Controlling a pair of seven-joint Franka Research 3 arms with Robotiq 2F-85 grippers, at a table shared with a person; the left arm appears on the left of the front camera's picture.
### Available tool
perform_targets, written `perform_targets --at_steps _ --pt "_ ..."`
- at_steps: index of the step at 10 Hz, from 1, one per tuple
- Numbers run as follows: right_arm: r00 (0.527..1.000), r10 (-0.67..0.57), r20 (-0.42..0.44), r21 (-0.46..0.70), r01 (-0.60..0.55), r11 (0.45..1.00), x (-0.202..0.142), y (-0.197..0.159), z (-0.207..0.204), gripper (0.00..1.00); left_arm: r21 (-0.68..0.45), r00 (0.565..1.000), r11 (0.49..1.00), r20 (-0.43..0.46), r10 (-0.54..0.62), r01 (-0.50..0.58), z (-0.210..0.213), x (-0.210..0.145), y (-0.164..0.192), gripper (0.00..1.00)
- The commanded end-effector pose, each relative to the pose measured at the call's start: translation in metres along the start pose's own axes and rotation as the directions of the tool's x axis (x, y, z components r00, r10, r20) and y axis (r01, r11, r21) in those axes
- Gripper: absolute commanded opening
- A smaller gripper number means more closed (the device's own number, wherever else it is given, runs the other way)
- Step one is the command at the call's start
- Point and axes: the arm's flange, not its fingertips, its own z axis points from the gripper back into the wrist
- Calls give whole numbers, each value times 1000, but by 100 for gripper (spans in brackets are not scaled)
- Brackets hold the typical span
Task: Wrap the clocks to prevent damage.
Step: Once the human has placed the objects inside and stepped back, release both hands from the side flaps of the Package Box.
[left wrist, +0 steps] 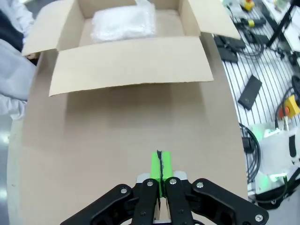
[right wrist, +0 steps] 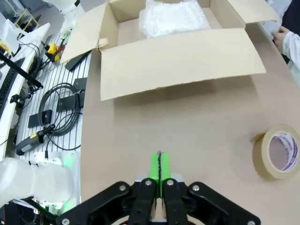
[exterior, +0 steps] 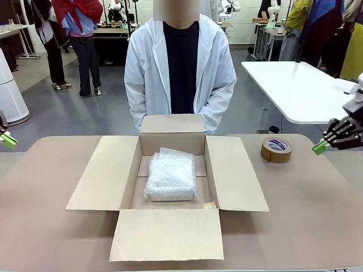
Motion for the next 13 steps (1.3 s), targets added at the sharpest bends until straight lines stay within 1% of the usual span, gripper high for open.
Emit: perform_targets --at_steps 1,3,5,6,7,13 --pt "998 8 56 -22 -7 1000 -7 -8 -4 1 47 997 999 80 16 -20 -12 -12 4 1" --pt "994 3 105 -51 3 999 -18 -8 -9 1 66 993 995 96 63 -70 -27 -22 1 1" --pt "991 -17 134 -87 28 996 -21 -8 -10 1 63 991 993 95 98 -104 -37 -30 0 1" --pt "993 -13 116 -97 24 995 -15 -8 -12 1 56 991 993 89 101 -106 -36 -29 2 1" --pt "994 -32 105 -51 38 998 -18 -9 -3 1 39 991 993 83 105 -108 -33 -29 1 1" --pt "994 -32 105 -51 38 998 -18 -9 -3 1 39 991 993 83 105 -108 -33 -29 1 1"
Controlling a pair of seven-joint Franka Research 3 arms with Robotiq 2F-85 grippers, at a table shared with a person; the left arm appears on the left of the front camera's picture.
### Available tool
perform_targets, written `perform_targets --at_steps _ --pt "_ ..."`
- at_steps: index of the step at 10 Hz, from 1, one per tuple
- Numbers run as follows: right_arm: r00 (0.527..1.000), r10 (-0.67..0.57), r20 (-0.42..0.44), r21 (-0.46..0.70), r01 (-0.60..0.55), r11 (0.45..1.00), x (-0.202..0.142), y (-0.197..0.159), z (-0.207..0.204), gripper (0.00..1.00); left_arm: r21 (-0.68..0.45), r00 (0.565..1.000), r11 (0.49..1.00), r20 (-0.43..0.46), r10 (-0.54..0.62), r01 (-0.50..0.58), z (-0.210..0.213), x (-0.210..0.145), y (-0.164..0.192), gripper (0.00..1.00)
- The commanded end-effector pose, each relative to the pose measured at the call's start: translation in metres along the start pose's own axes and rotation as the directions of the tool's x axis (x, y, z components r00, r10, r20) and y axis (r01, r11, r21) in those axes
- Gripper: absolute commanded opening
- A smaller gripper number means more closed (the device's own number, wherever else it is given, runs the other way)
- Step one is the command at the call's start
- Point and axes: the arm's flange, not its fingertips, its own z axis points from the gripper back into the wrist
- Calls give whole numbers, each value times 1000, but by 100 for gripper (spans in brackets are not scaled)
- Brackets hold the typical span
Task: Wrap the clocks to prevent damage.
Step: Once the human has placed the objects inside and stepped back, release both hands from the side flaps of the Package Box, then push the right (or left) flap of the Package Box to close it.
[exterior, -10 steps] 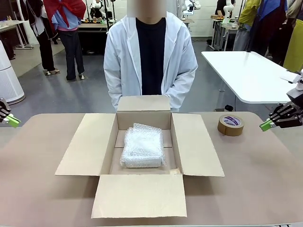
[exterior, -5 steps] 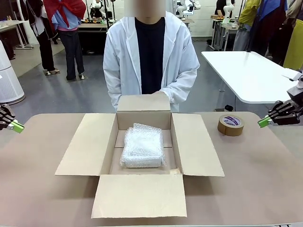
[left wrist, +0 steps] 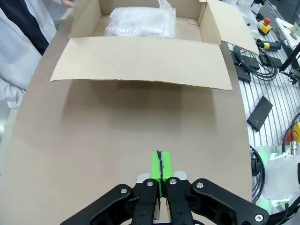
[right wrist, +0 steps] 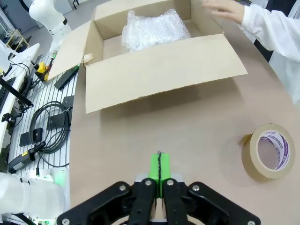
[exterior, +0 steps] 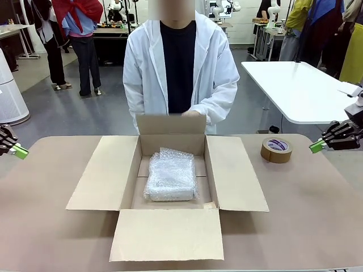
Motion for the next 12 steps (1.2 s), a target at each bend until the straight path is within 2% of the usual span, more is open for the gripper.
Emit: perform_targets --at_steps 1,12 --pt "1000 4 -3 9 -4 1000 -2 0 0 1 2 1000 1000 8 -4 4 1 0 0 1" --pt "1000 4 -3 9 -4 1000 -2 0 0 1 2 1000 1000 8 -4 4 1 0 0 1"
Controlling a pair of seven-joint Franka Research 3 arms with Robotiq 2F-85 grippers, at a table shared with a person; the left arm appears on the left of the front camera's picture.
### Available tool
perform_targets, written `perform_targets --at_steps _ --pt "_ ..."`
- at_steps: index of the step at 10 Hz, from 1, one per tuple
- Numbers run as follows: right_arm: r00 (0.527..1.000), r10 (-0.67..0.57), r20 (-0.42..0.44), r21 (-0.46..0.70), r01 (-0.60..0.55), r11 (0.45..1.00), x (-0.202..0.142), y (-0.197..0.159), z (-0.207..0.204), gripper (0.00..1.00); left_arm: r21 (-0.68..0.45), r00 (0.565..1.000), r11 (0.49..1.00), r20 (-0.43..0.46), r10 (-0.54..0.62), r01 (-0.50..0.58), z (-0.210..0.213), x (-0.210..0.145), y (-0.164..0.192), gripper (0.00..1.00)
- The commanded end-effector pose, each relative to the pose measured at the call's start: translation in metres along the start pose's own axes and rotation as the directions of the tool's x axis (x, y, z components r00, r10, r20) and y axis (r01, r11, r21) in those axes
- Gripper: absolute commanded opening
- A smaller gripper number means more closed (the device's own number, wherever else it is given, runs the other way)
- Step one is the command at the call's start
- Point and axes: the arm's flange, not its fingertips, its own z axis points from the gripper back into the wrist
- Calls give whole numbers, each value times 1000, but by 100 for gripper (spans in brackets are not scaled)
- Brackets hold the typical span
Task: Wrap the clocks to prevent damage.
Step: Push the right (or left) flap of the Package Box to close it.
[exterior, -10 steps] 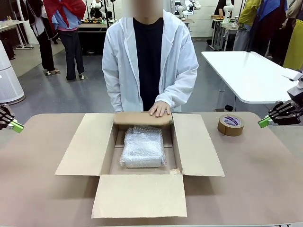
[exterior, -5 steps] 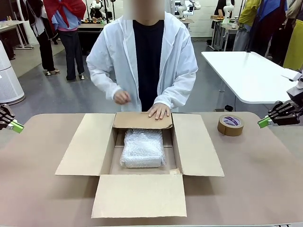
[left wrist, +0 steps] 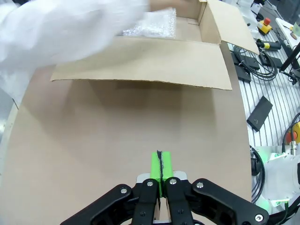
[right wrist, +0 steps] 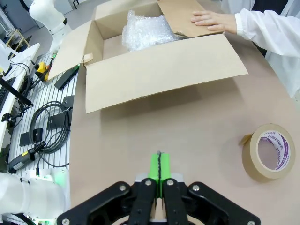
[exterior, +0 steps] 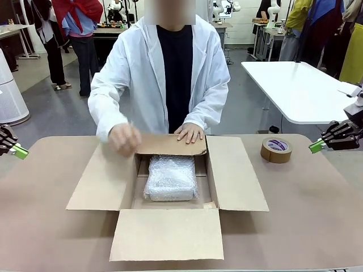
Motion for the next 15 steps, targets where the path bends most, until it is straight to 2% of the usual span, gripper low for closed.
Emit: perform_targets --at_steps 1,15 --pt "1000 3 -2 8 -3 1000 -2 0 0 1 2 1000 1000 8 -5 5 1 1 0 1" --pt "1000 3 -2 8 -3 1000 -2 0 0 1 2 1000 1000 8 -5 5 1 1 0 1"
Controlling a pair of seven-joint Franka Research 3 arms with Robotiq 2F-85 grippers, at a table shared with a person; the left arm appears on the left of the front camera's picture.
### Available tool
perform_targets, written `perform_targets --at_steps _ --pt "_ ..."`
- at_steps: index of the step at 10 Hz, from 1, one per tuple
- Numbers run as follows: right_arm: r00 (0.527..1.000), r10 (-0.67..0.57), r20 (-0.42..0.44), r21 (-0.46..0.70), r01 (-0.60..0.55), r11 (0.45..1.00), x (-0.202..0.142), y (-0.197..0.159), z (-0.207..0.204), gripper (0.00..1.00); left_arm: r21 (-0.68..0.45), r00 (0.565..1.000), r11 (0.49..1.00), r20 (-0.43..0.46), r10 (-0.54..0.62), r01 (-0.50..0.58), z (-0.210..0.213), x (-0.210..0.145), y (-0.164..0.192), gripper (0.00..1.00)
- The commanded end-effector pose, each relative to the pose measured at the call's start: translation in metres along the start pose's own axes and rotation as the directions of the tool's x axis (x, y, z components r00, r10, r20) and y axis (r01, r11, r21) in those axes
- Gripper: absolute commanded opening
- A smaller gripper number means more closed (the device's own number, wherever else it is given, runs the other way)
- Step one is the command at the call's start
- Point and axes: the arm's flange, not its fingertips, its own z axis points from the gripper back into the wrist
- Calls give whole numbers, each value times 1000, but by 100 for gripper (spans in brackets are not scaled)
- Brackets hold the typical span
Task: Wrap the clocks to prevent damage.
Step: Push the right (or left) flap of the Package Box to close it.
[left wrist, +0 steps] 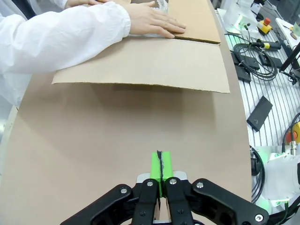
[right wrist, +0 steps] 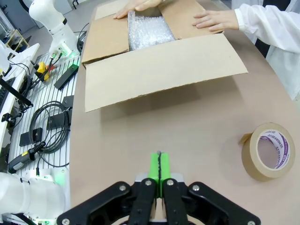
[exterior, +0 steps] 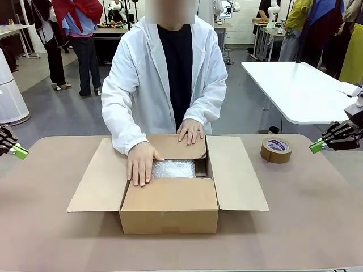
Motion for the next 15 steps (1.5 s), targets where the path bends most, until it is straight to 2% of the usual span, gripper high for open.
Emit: perform_targets --at_steps 1,15 --pt "1000 5 -2 11 -5 1000 -1 0 -1 1 2 1000 1000 8 -5 5 1 1 0 1" --pt "1000 5 -2 11 -5 1000 -1 0 -1 1 2 1000 1000 8 -5 5 1 1 0 1"
